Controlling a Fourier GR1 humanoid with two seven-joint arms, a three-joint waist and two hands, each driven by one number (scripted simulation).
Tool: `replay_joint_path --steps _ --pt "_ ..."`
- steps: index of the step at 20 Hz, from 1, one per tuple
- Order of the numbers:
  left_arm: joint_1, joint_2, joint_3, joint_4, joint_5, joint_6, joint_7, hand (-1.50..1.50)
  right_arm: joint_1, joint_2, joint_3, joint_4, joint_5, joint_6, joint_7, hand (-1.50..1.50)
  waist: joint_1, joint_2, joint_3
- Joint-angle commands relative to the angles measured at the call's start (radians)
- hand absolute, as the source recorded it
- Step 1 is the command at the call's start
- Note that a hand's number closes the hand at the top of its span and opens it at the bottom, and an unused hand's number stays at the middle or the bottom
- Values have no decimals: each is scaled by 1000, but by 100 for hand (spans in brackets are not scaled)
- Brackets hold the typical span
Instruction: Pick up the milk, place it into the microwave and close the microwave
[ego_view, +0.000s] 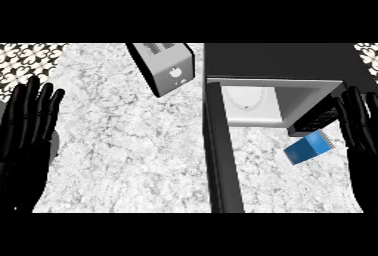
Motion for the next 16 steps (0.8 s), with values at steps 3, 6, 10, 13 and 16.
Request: replay_joint_path --steps 3,6,10,13,16 --pt "40 -31 -70 -90 -98 31 42 -150 -7 -13 -78 -12 -34 11 2 -150 -27 12 -5" --pt "112 -75 -159 -88 -168 53 -13 -150 -8 -53 -207 33 -94 23 -59 -150 -27 12 -5" --pt "162 -103 -282 -1 -73 191 42 -150 155 -9 -150 -7 -189 93 -9 -150 -37 11 -5" --pt "281 -104 -446 27 -117 280 -86 -150 184 -11 -170 -22 -210 113 -8 -150 -31 10 -6" --pt "311 -104 -519 28 -141 340 -98 -150 279 -16 -204 -27 -232 181 -72 -150 -32 10 -5"
